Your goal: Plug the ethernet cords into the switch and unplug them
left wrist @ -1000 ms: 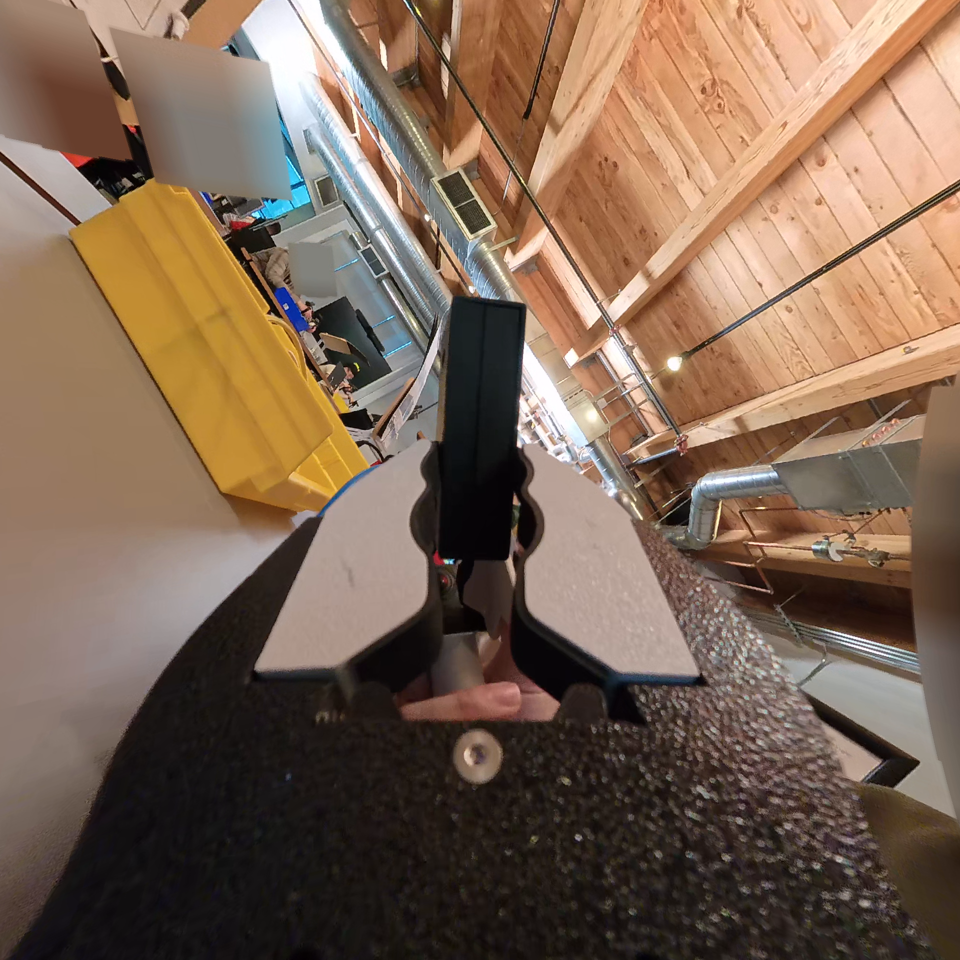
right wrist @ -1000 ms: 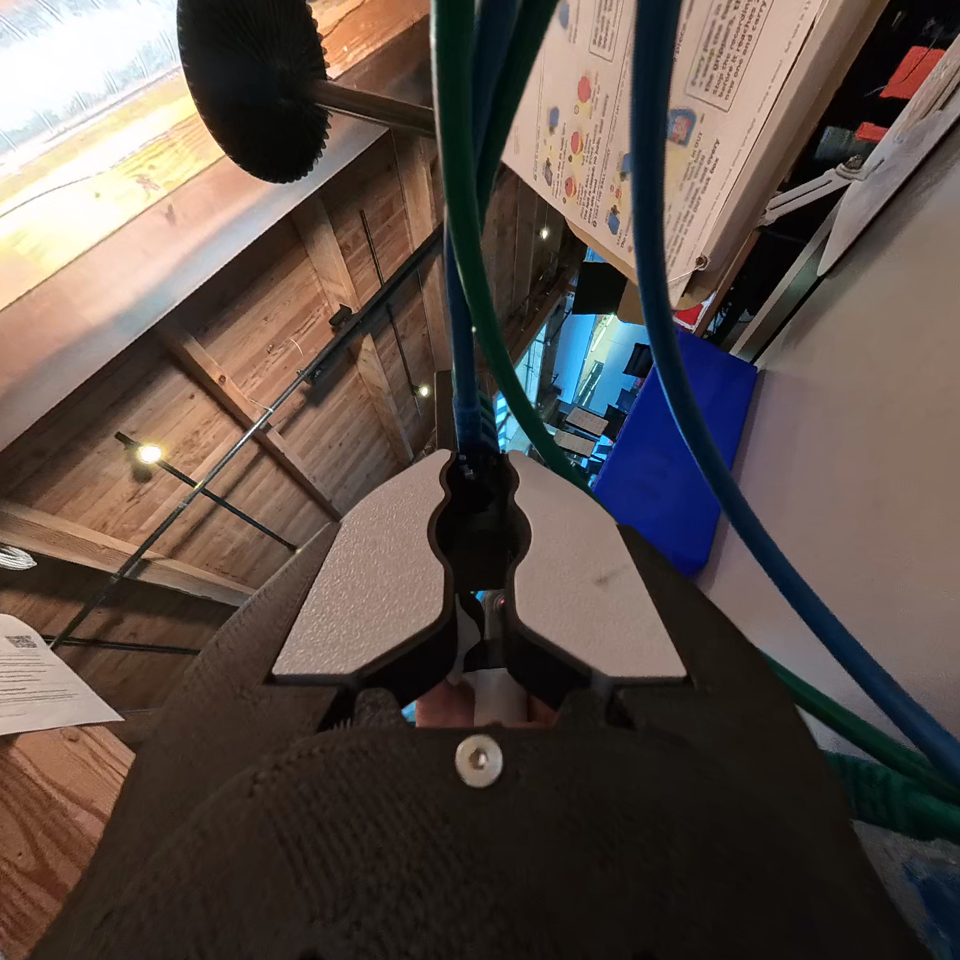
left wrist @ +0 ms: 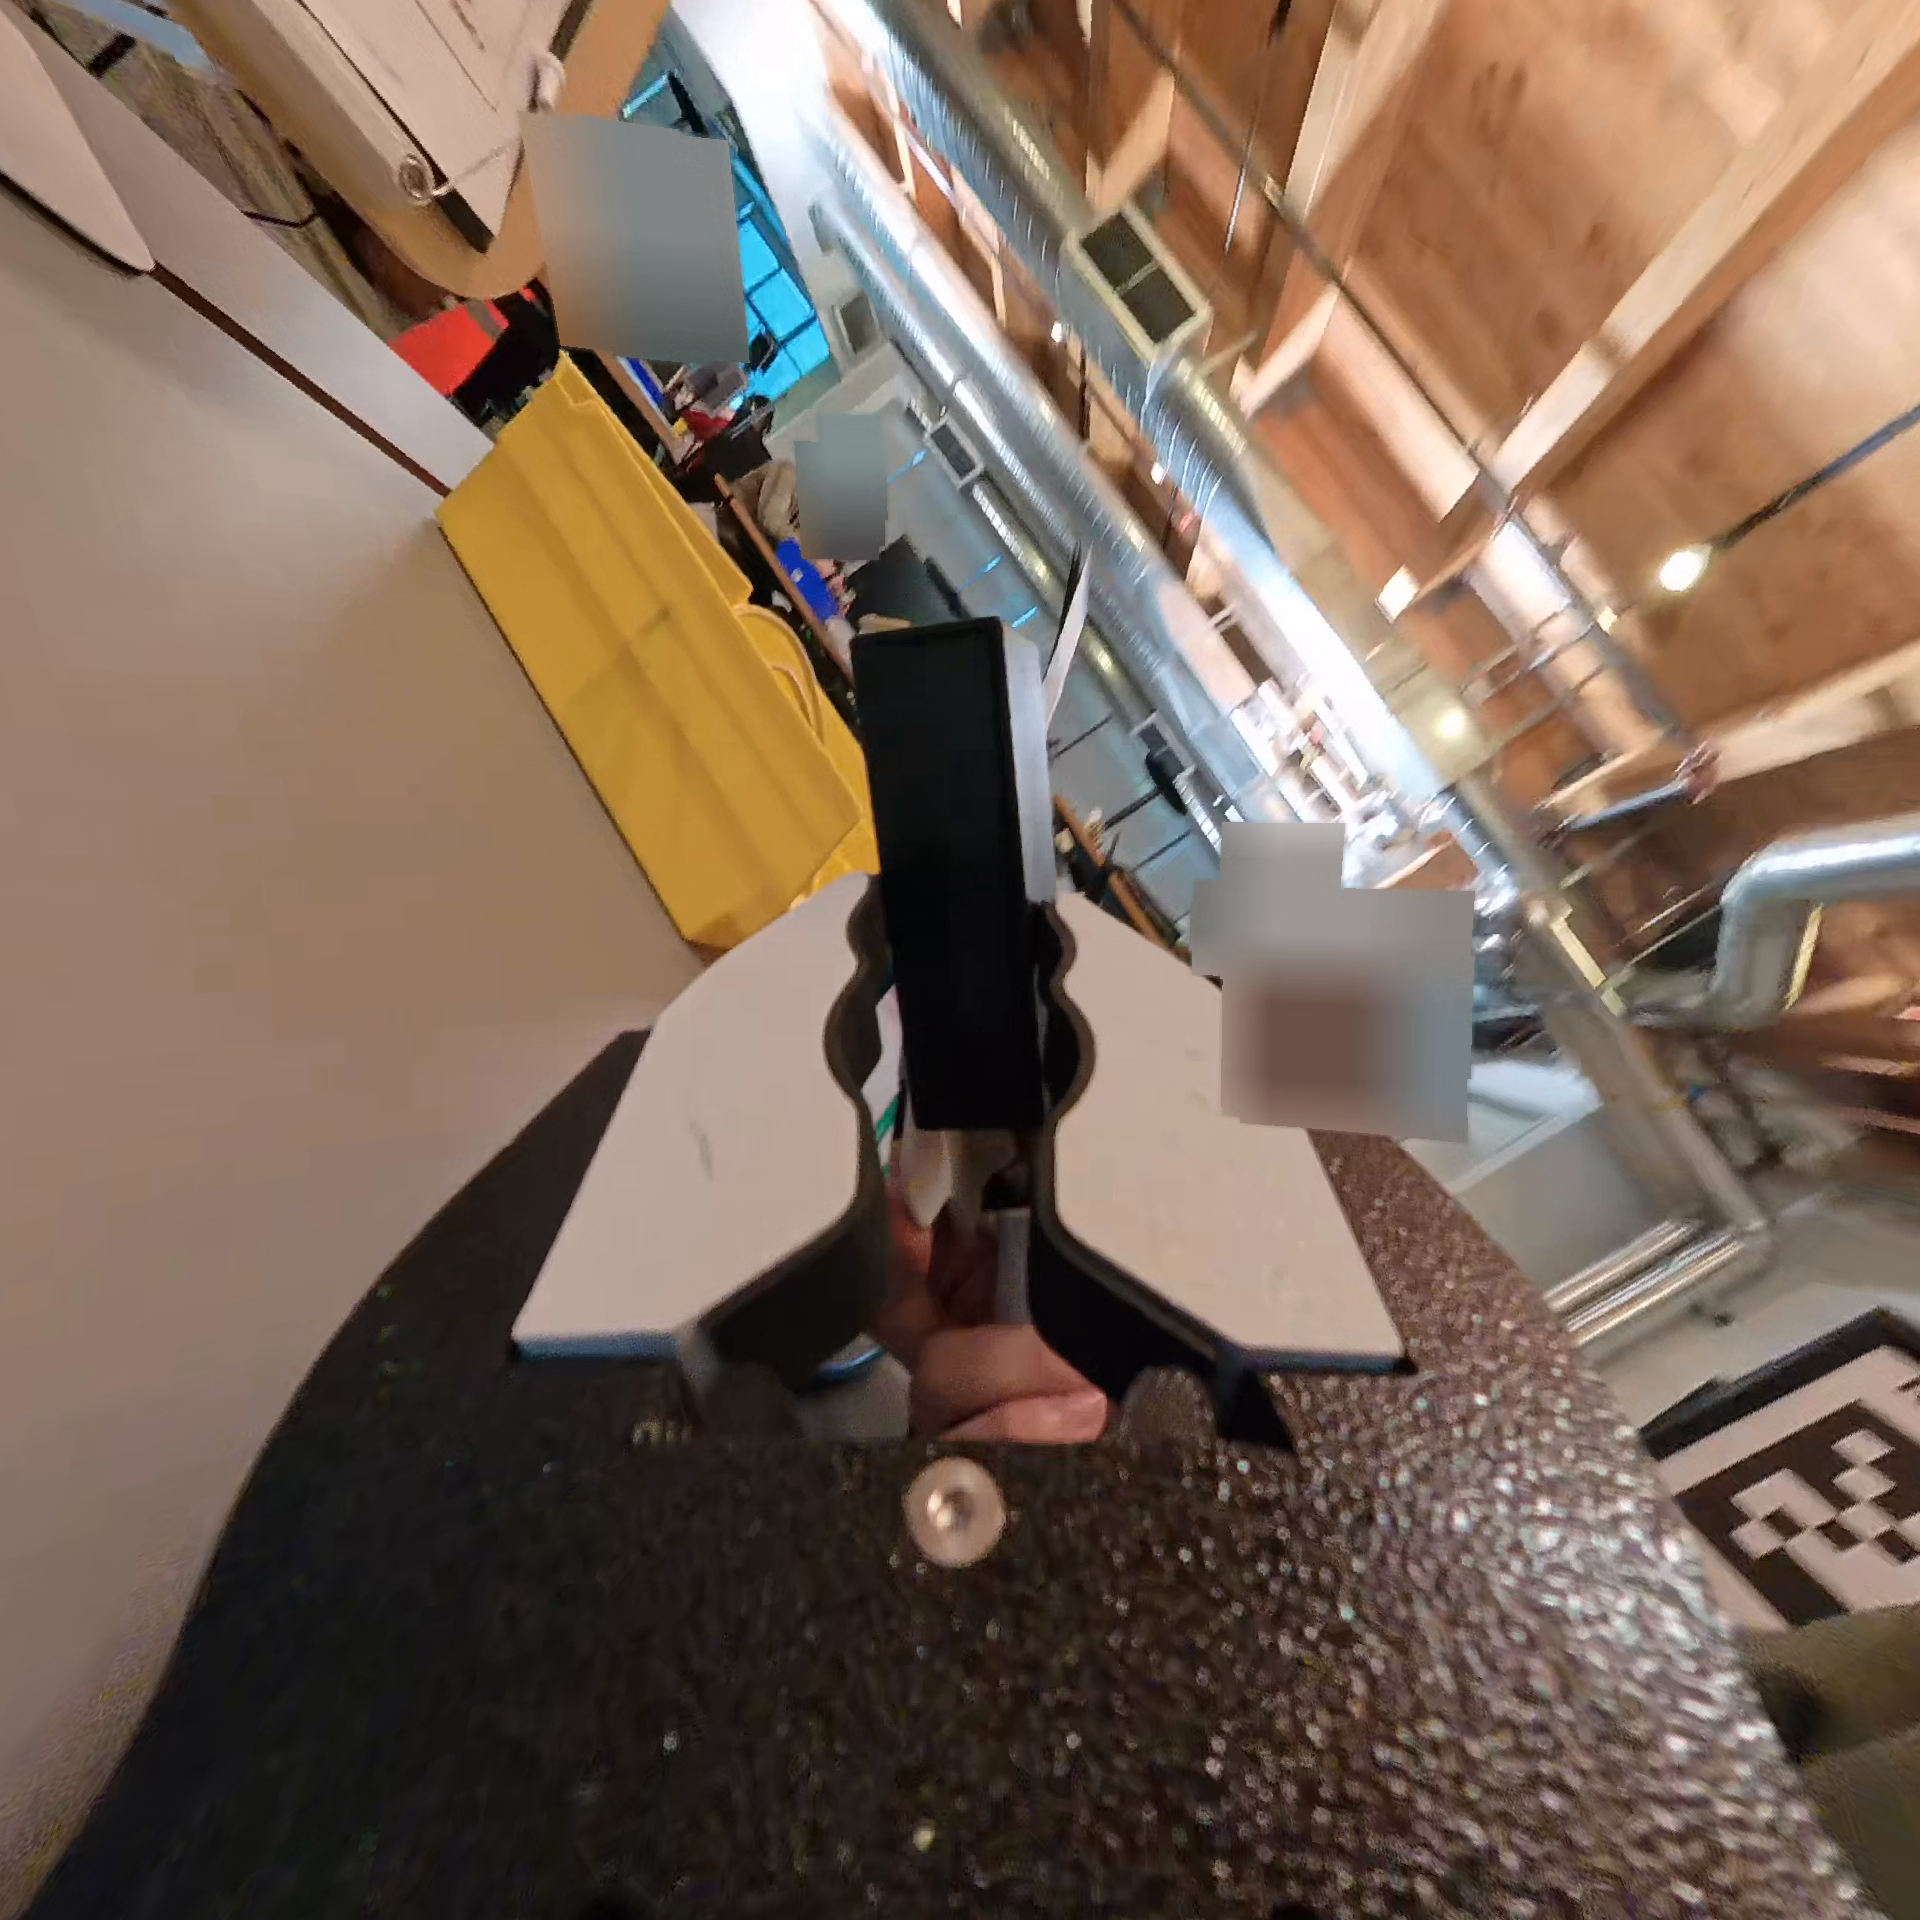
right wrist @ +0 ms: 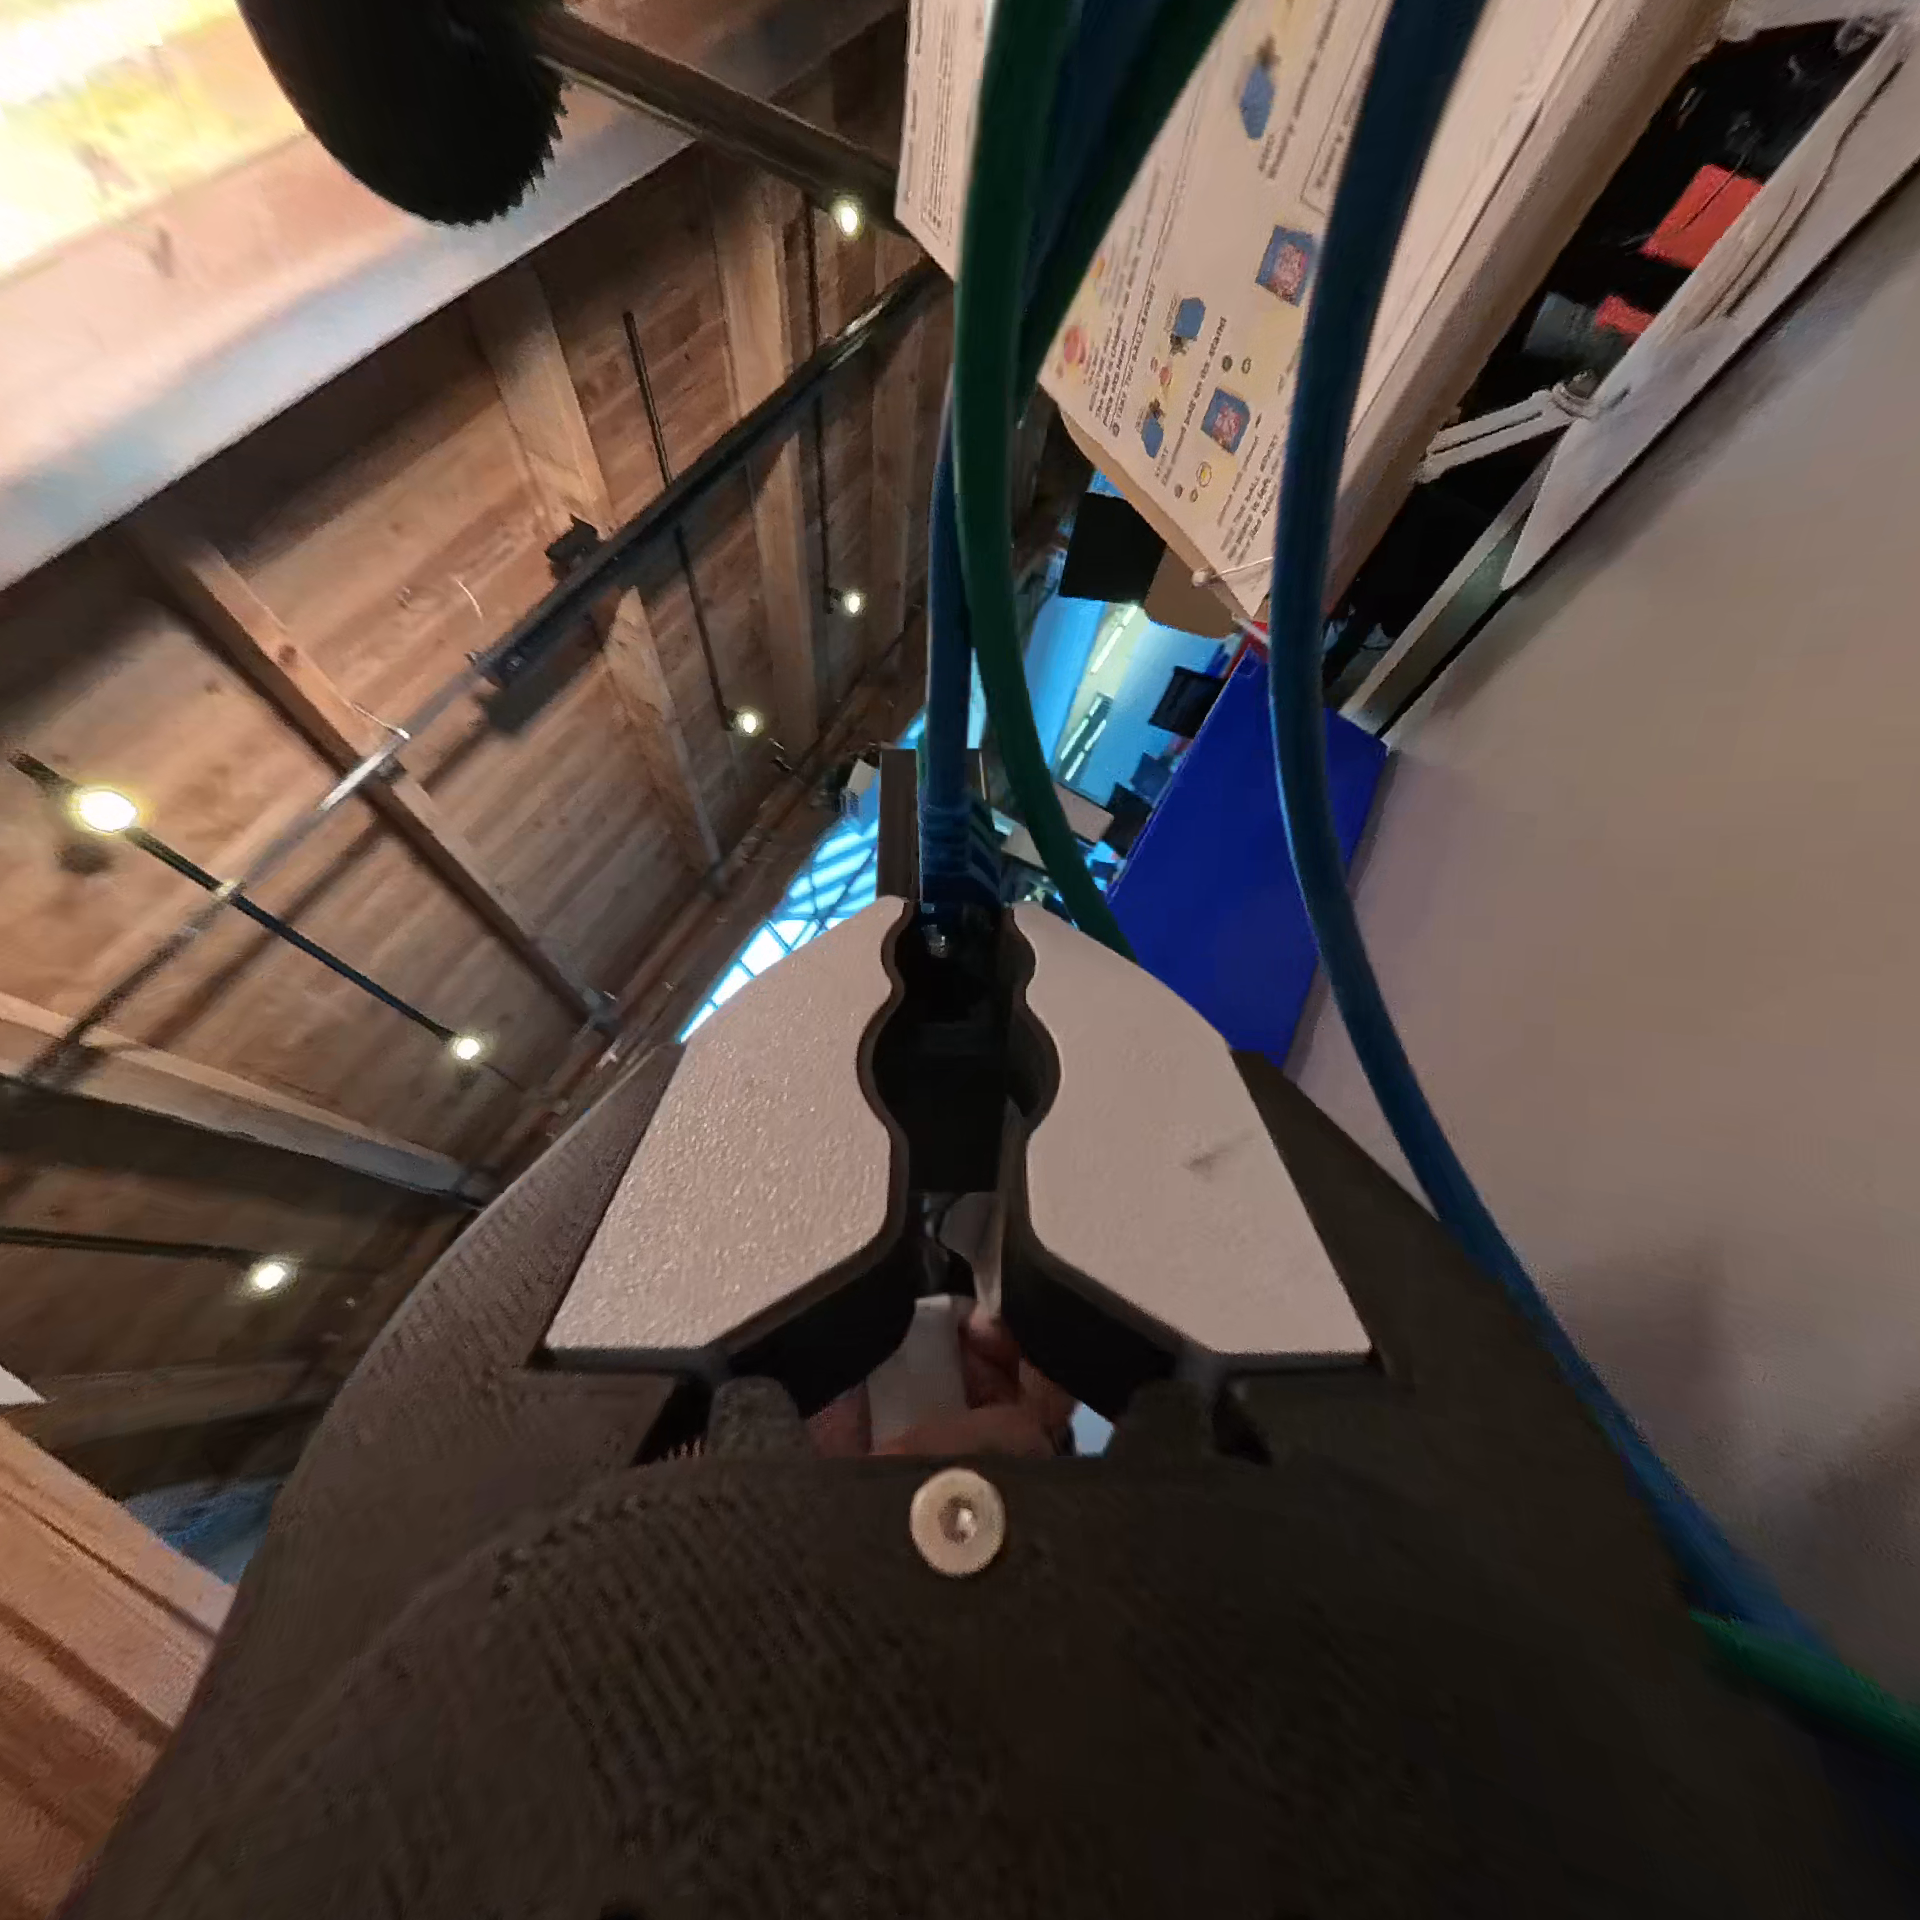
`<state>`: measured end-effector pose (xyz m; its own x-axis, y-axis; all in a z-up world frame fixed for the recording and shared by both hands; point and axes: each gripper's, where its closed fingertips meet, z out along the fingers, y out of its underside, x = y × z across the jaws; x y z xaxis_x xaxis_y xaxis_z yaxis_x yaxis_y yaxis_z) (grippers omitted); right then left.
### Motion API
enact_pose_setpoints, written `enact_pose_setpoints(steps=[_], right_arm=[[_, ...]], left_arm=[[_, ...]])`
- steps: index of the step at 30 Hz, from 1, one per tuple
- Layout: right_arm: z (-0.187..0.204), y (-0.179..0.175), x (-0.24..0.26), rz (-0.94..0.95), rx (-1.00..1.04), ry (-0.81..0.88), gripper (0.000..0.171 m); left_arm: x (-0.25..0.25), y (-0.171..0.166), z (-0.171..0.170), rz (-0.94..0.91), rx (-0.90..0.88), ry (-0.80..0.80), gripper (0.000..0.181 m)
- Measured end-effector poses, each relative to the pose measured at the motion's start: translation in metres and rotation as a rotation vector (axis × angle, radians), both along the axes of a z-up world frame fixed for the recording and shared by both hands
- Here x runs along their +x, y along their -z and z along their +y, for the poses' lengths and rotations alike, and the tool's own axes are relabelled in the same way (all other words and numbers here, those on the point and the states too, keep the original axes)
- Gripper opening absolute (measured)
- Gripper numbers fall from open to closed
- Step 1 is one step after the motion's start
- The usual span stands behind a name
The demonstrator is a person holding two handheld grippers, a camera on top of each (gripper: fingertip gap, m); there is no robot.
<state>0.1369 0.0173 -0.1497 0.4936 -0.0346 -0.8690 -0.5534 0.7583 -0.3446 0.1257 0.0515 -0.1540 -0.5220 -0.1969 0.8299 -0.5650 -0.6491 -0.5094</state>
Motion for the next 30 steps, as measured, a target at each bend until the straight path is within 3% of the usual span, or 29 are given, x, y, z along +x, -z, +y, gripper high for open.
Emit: enact_pose_setpoints(steps=[8,22,30], right_arm=[[0.000,0.007,0.001,0.046,0.081,0.021,0.015],[0.000,0.003,0.000,0.004,0.045,-0.020,0.011],[-0.001,0.008,0.003,-0.055,-0.020,-0.032,0.009]], left_arm=[[0.002,0.006,0.001,0.048,-0.106,-0.008,0.026],[-0.002,-0.002,0.001,-0.122,0.011,-0.089,0.026],[-0.002,0.006,-0.002,-0.098,0.020,-0.037,0.025]])
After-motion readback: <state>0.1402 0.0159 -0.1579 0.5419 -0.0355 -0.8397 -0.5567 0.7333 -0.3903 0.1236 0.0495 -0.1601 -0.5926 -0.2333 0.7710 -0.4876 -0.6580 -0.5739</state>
